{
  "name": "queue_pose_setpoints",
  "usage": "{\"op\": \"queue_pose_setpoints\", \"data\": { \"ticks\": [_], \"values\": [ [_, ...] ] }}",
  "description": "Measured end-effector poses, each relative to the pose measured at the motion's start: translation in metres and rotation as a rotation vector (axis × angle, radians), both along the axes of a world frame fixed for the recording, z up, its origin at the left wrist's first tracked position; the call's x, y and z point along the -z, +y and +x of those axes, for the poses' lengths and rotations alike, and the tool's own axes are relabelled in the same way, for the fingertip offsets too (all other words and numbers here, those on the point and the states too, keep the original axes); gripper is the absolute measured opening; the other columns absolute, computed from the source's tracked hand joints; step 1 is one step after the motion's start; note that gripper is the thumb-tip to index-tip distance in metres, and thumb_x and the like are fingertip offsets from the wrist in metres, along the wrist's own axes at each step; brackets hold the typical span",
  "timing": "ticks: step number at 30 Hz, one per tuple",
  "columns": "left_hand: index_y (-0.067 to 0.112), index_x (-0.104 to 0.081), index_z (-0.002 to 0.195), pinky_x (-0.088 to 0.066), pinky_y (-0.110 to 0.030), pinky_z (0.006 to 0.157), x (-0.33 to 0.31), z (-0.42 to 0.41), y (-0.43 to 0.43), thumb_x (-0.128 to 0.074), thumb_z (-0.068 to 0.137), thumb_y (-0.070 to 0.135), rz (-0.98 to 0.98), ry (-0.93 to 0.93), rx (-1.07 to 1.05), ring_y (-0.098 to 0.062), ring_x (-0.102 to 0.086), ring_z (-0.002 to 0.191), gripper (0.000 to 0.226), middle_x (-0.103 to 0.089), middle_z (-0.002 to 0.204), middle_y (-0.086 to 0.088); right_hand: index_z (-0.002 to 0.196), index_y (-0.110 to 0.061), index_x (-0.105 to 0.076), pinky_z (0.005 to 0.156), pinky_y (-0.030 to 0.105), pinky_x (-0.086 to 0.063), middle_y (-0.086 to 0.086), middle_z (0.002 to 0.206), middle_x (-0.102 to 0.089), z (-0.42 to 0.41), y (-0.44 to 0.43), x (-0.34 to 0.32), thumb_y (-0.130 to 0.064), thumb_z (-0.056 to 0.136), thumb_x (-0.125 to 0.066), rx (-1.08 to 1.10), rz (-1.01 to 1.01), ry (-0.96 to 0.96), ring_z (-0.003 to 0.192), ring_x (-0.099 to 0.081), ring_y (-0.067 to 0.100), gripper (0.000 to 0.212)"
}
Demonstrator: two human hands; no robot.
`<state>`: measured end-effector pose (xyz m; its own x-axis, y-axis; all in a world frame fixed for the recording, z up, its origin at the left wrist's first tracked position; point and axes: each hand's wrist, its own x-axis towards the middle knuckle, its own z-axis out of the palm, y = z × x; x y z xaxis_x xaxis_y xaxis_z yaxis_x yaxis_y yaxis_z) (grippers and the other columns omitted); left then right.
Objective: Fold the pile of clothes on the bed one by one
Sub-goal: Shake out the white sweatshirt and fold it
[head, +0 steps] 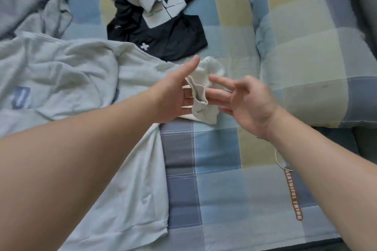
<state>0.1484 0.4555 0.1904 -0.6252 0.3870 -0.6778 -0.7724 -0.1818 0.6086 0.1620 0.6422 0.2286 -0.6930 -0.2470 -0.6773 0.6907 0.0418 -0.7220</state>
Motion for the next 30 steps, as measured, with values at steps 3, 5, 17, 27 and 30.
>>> {"op": "queue_pose_setpoints", "data": {
  "ticks": [3,5,17,27,30],
  "values": [
    [0.008,-0.064,0.125,-0.055,-0.032,0.078,-0.003,0.009,-0.083,-0.06,0.094,0.021,-0.117,0.029,-0.091,-0.023,-0.067,0.089,0.033,-0.072,0.104,-0.012,0.134,-0.022,-0.06,0.106,0.042,-0.029,0.008,0.118,-0.073,-0.001,-0.086,-0.006,-0.027,0.095,-0.019,-0.039,-0.048,-0.026,0.118,-0.066,0.024,0.056],
    [0.006,-0.062,0.126,-0.057,-0.033,0.07,-0.004,0.014,-0.133,-0.055,0.093,0.004,-0.192,0.003,-0.213,-0.025,-0.069,0.089,0.033,-0.073,0.112,-0.016,0.125,-0.019,-0.064,0.104,0.042,-0.039,0.008,0.11,-0.076,-0.002,-0.139,-0.003,-0.026,0.097,-0.025,-0.019,0.037,0.01,0.11,-0.069,0.027,0.049],
    [0.017,-0.062,0.116,-0.062,-0.043,0.072,0.042,0.076,-0.634,-0.052,0.097,0.023,-0.514,0.079,-0.524,-0.027,-0.069,0.088,0.023,-0.069,0.11,-0.009,0.16,-0.018,-0.019,0.106,0.013,-0.015,-0.008,0.165,-0.018,0.056,-0.627,0.083,-0.016,0.105,-0.035,-0.698,0.596,0.456,0.15,-0.016,0.007,0.058],
    [0.024,-0.061,0.127,-0.054,-0.051,0.096,0.105,0.124,-0.927,-0.046,0.098,0.037,-0.836,0.031,-0.557,-0.034,-0.062,0.112,0.035,-0.065,0.122,-0.006,0.142,-0.051,-0.037,0.119,0.058,-0.018,-0.006,0.148,-0.034,0.091,-0.926,0.158,-0.056,0.077,-0.024,-0.826,0.586,0.484,0.139,-0.027,0.019,0.066],
    [0.024,-0.059,0.126,-0.053,-0.052,0.095,0.115,0.137,-0.971,-0.044,0.096,0.04,-0.857,-0.007,-0.547,-0.037,-0.062,0.113,0.037,-0.064,0.121,-0.007,0.16,-0.035,-0.011,0.124,0.054,-0.007,-0.007,0.169,-0.001,0.101,-0.97,0.161,-0.052,0.081,-0.022,-0.893,0.635,0.441,0.156,0.004,0.019,0.082]
  ]
}}
